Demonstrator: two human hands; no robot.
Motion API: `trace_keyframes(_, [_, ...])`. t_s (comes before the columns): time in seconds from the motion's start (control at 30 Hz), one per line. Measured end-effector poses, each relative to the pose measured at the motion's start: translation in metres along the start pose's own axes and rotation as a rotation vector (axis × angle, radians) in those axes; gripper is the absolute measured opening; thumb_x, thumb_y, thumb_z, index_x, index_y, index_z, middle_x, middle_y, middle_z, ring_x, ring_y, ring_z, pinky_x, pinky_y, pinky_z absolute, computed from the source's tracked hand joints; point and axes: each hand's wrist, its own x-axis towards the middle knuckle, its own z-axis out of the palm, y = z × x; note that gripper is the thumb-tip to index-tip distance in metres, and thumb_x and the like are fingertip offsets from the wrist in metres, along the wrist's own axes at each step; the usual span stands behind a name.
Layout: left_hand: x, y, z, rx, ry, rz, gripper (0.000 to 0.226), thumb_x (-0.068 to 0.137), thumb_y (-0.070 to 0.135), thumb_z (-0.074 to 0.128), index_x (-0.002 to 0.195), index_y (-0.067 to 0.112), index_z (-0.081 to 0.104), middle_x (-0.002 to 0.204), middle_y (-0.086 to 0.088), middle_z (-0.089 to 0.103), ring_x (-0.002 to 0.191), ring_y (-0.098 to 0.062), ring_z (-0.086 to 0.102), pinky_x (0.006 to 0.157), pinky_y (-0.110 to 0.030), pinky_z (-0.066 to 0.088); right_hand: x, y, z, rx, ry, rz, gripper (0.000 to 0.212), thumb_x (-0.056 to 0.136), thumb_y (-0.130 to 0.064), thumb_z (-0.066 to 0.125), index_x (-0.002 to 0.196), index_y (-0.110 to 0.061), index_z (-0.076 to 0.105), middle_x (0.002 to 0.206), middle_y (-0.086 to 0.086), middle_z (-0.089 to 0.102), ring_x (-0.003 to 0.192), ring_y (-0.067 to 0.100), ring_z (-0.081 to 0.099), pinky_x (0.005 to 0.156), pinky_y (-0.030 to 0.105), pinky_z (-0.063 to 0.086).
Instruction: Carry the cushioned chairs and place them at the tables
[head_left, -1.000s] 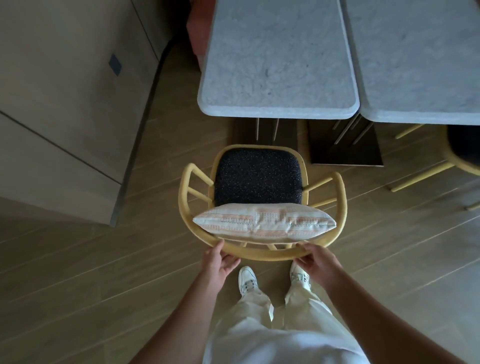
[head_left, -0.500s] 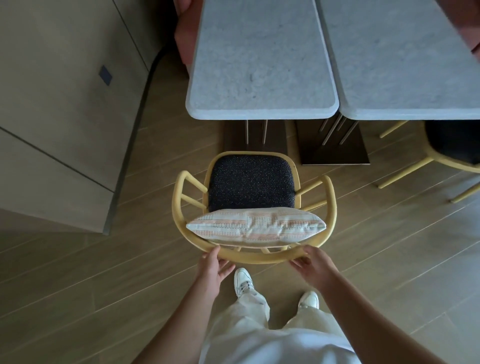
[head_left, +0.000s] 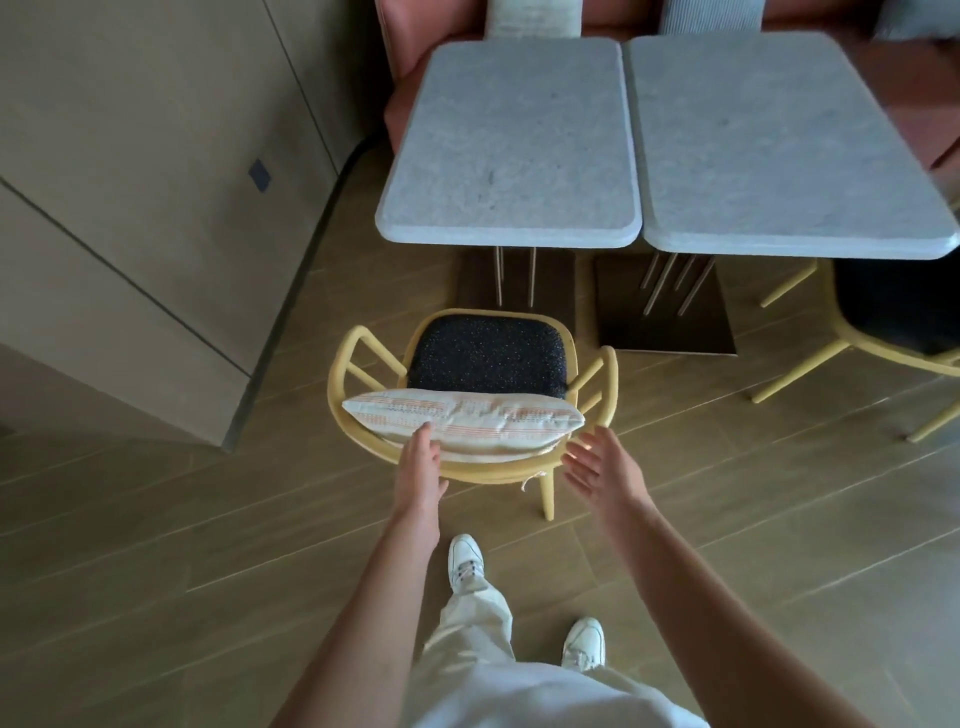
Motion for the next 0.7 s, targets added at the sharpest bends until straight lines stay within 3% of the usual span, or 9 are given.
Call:
trace_keyframes(0.13, [-0.049,0.007,0.019,-0.013,-0.051,0.1,0.05,0.102,0.052,0.045,0.142,0.024,0.055,0.135,0.003,0.058,0.125,-0.015,0.054,0.102,-0.039,0.044,-0.029,-0.014,-0.019,-0.116,-0.104,-0.145,0.053,0.106,-0.039,0.042,0.147,-0.006,0.045,0.146,0.014,0.053,0.134,0.028,0.051,0.114,0.044,0.039])
trace_keyframes(0.27, [-0.085,0.018,0.03,-0.017,-0.113,0.172,0.048,0.1,0.054,0.046,0.136,0.025,0.059,0.133,0.005,0.062,0.118,-0.009,0.059,0.103,-0.038,0.045,-0.054,-0.024,-0.034,-0.12,-0.135,-0.231,0.056,0.106,-0.044,0.041,0.149,-0.009,0.041,0.148,0.014,0.051,0.136,0.028,0.049,0.113,0.043,0.037])
trace_keyframes(0.33, [-0.097,0.024,0.035,-0.004,-0.162,0.198,0.045,0.101,0.054,0.044,0.133,0.027,0.06,0.132,0.005,0.064,0.116,-0.006,0.06,0.1,-0.037,0.046,-0.066,-0.027,-0.042,-0.114,-0.134,-0.266,0.051,0.105,-0.047,0.04,0.142,-0.014,0.049,0.145,0.011,0.054,0.13,0.025,0.053,0.11,0.041,0.038])
trace_keyframes(0.43, [-0.112,0.035,0.047,0.011,-0.272,0.217,0.04,0.103,0.052,0.041,0.129,0.029,0.059,0.135,0.002,0.063,0.119,-0.009,0.061,0.11,-0.041,0.044,-0.085,-0.034,-0.055,-0.068,-0.099,-0.344,0.051,0.105,-0.049,0.04,0.14,-0.014,0.05,0.143,0.01,0.056,0.119,0.019,0.055,0.107,0.038,0.041])
trace_keyframes(0.57, [-0.133,0.049,0.063,0.079,-0.445,0.236,0.047,0.105,0.051,0.035,0.139,0.026,0.057,0.141,0.001,0.06,0.126,-0.011,0.058,0.116,-0.044,0.038,-0.111,-0.041,-0.074,0.006,-0.008,-0.416,0.061,0.104,-0.05,0.04,0.151,-0.011,0.038,0.147,0.01,0.053,0.13,0.022,0.052,0.113,0.041,0.039])
trace_keyframes(0.7, [-0.15,0.049,0.076,0.14,-0.618,0.244,0.053,0.105,0.052,0.031,0.147,0.025,0.05,0.148,0.003,0.054,0.131,-0.009,0.052,0.119,-0.042,0.033,-0.136,-0.028,-0.099,0.062,0.095,-0.484,0.063,0.103,-0.052,0.04,0.151,-0.012,0.039,0.144,0.008,0.056,0.127,0.02,0.054,0.113,0.041,0.04])
